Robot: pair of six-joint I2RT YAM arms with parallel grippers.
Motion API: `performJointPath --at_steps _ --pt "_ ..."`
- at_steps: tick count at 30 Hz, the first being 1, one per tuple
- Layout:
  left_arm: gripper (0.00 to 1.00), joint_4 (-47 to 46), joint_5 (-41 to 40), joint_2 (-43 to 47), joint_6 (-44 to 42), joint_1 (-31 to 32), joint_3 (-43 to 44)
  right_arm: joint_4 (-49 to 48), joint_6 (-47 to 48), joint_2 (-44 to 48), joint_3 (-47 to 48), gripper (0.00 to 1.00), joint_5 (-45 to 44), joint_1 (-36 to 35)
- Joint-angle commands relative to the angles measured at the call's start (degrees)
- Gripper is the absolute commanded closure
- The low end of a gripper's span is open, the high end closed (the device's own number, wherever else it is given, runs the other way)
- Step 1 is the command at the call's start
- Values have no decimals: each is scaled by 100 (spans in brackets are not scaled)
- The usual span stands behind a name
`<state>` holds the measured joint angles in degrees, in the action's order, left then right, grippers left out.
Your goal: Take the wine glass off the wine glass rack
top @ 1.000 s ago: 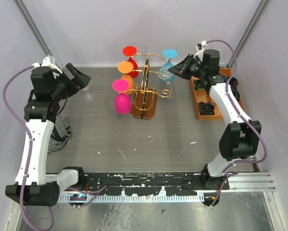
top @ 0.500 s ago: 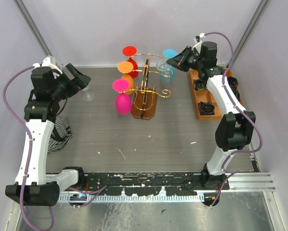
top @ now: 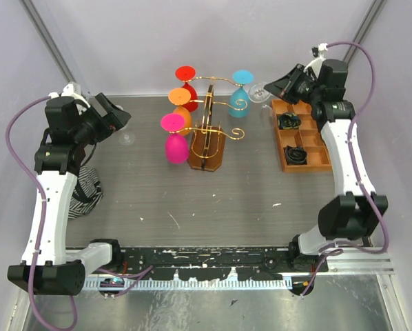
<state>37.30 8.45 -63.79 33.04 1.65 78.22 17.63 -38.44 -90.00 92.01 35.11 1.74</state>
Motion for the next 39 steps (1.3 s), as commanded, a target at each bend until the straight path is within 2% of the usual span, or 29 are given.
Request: performJointPath --at_steps 1,3,4,6,9,11,14,17,20,28,33,39 --pt "2 213 273 32 -129 2 296 1260 1924 1102 592 99 -598 -248" --pt "2 166 559 -45 -115 6 352 1725 2889 1394 966 99 -1102 -718" --pt "2 124 771 -105 -76 3 373 1822 3380 1567 1072 99 -1478 -1173" --pt "2 130 1274 -356 53 2 574 1691 4278 1979 961 99 -2503 -2628" --pt "2 403 1845 -781 91 6 1154 1478 5193 2190 763 99 -3464 -4121" --pt "2 639 2022 -1007 64 11 1546 1680 5651 2000 910 99 -4230 -5025" --pt "2 653 1957 -1043 34 11 1853 1875 6574 1504 1125 99 -5998 -6436" --pt "2 628 2040 -1018 -15 10 1978 1655 7374 995 1286 99 -7173 -7373" --pt "2 681 2453 -1077 72 11 2087 1454 8047 489 1504 99 -7693 -7823" --pt "2 700 2684 -942 -30 12 2272 793 9333 20 1437 99 -7907 -8405" --pt "2 395 2925 -942 -142 11 2165 656 9791 -237 1505 99 -8095 -8691" --pt "2 -264 3262 -724 128 11 1935 571 9980 -474 1537 99 -8078 -8994"
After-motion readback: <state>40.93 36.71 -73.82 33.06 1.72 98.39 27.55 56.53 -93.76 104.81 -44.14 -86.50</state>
